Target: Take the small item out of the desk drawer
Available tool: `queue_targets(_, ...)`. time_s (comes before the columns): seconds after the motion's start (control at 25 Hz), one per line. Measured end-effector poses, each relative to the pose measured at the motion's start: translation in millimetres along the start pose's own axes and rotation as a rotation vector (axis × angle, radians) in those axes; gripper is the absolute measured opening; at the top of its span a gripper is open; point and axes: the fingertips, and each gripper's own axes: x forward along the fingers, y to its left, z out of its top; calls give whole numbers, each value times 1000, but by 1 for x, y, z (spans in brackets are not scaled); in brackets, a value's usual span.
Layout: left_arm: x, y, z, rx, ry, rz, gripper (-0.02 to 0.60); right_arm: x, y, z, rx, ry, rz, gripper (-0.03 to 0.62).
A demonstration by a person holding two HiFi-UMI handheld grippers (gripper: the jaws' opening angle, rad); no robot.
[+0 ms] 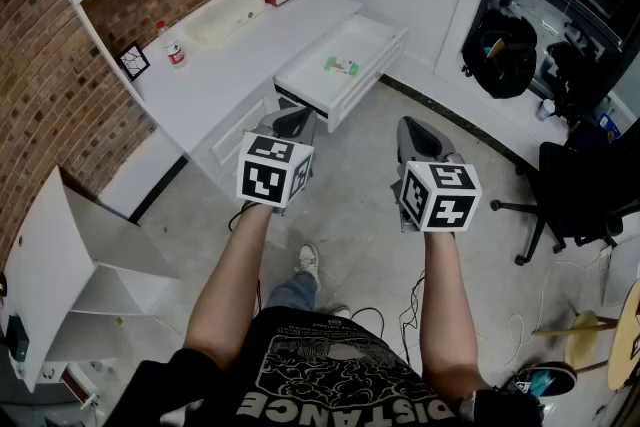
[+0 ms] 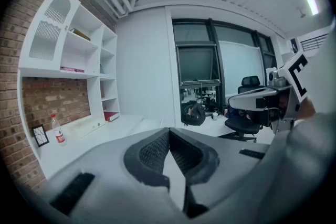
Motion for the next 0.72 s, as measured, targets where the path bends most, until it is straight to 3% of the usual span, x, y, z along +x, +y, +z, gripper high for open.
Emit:
queue_targets(0.52,38,25,1,-7,6,-1,9,42,-11,-2,-23,12,0,5)
queue_targets(0.72,59,41,1,-14,9,-5,9,67,-15,-3,-30,26,5,34)
